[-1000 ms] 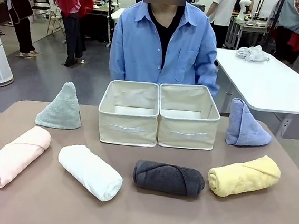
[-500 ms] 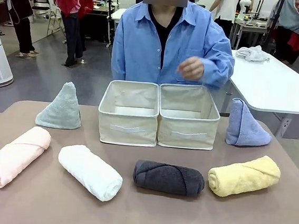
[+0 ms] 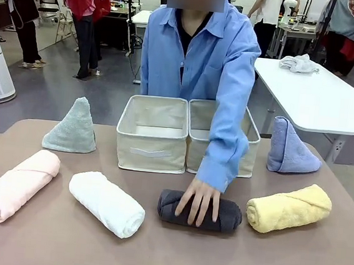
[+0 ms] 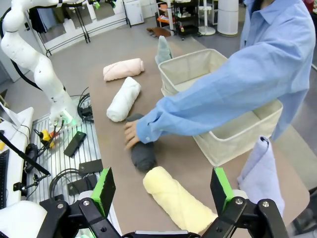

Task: Sort the towels based on their folding style.
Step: Pick up one triangle-folded towel and place it in the left Fabric basket.

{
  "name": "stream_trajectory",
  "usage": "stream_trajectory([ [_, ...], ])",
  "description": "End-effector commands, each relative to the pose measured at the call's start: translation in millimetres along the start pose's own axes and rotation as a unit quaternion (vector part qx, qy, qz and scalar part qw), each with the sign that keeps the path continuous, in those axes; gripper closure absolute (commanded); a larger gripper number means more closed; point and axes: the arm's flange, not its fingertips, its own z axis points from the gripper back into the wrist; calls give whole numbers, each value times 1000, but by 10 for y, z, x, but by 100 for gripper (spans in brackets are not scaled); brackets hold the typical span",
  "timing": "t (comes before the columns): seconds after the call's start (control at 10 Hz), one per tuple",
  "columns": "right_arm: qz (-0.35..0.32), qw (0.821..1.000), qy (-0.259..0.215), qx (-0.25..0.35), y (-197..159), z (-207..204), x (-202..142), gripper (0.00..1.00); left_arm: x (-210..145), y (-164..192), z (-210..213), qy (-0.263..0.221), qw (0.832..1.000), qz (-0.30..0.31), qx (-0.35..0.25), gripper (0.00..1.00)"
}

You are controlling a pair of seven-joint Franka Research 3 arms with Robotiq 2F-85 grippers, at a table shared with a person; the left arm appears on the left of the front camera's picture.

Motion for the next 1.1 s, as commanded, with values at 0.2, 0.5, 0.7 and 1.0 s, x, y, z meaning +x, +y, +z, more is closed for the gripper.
stream_trajectory([
  [0.2, 6, 1000, -5, 2, 4, -6, 7, 0, 735, 666, -509, 138, 989, -27, 53, 0],
  [0.5, 6, 1000, -5, 2, 4, -6, 7, 0, 1379, 970, -1348, 330, 929, -106, 130, 0],
  [0.7, 6, 1000, -5, 2, 4, -6, 7, 0, 1553, 1025, -1906, 391, 893, -150, 164, 0],
  [1.0, 6, 1000, -5, 2, 4, -6, 7, 0, 1562, 1052, -2404, 403, 890, -179, 116, 0],
])
